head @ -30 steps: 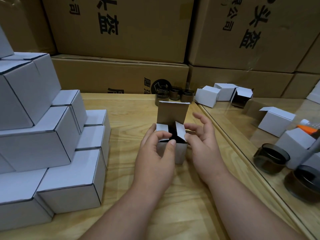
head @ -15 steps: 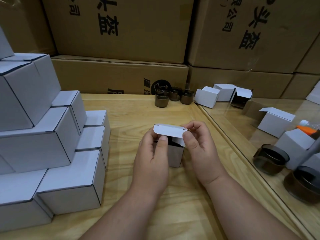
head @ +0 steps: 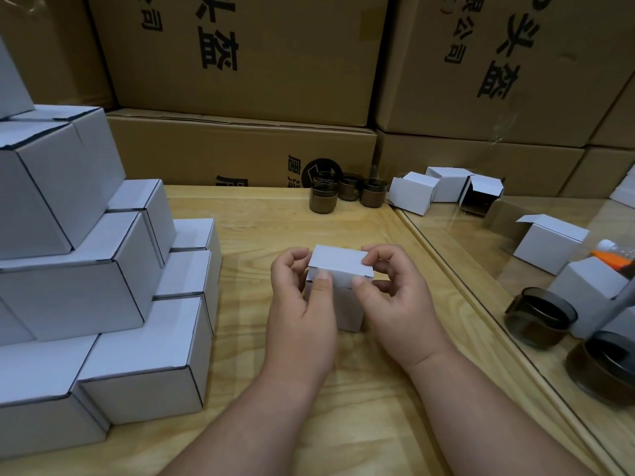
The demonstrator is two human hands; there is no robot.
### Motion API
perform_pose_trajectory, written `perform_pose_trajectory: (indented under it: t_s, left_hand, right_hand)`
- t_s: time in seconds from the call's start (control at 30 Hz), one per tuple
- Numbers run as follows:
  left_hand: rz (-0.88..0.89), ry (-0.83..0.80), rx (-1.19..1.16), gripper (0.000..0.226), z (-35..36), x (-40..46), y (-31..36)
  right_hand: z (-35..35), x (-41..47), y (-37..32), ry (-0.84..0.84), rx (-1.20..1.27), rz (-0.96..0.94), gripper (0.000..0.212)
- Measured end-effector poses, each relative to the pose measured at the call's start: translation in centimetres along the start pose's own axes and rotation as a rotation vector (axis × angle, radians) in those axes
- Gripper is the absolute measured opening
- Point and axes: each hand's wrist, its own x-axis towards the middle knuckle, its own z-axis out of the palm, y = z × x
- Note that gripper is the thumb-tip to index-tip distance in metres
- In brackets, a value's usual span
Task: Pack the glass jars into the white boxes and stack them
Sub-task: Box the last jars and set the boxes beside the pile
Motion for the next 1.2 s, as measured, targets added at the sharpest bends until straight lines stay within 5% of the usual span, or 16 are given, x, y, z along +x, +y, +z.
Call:
perform_pose_trajectory:
  t_s: [0.53,0.7,0.87,1.1,1.2]
  left_hand:
    - [0.002,0.047,0.012,0.025,0.0,0.1,0.1]
    - [-0.029,0.063,0.01,0.035,0.1,0.2,0.2]
    - [0.237,0.267,0.245,0.027,0.2,-0.8,0.4]
    - [0.375,0.118,0.219,0.027,0.8,-1.6,0.7]
    - [0.243,-0.054,0.125,0.015,0.7,-1.5,0.5]
  right_hand:
    - [-0.8,0.0,0.1,-0.144,-0.062,-0.05,0.029]
    - [-1.1,0.0,0.7,-0.237,-0.033,0.079,0.041]
    - [-0.6,0.1,1.0,-0.237,0.022,0.12,0.049]
    - [-0.4,1.6,2.1,-0.339,-0.026,0.202,0.093]
    - [-0.5,4.4,3.2,-0.224,-0.004,0.246,0.087]
